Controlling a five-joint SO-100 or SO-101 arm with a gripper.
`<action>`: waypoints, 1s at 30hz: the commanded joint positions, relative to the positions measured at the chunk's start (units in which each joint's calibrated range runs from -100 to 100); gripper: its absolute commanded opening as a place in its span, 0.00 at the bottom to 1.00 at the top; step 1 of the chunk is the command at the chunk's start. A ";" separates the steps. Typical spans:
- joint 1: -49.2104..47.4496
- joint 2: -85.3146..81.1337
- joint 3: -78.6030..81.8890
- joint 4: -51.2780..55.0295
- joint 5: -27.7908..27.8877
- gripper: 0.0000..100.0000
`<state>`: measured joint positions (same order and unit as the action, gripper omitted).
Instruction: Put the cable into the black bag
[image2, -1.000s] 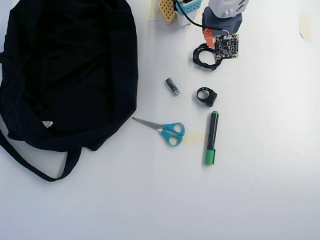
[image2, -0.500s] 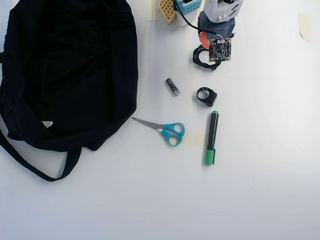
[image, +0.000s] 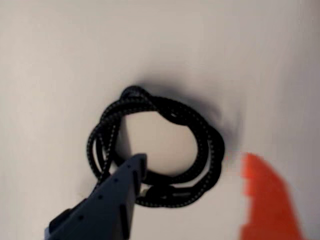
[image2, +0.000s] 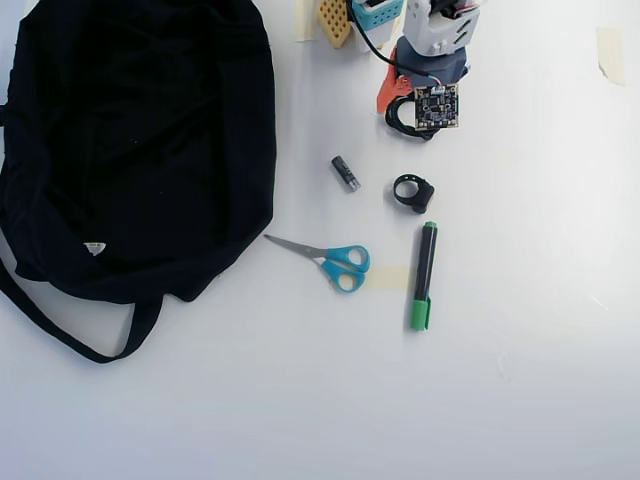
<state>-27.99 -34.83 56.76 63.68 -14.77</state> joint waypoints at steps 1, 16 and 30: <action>0.54 -1.11 -0.34 -0.20 -0.22 0.32; 0.47 -4.43 2.18 -0.02 -1.85 0.55; 0.17 -4.43 4.60 -3.30 -4.05 0.55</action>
<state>-27.85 -38.15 61.24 61.44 -18.58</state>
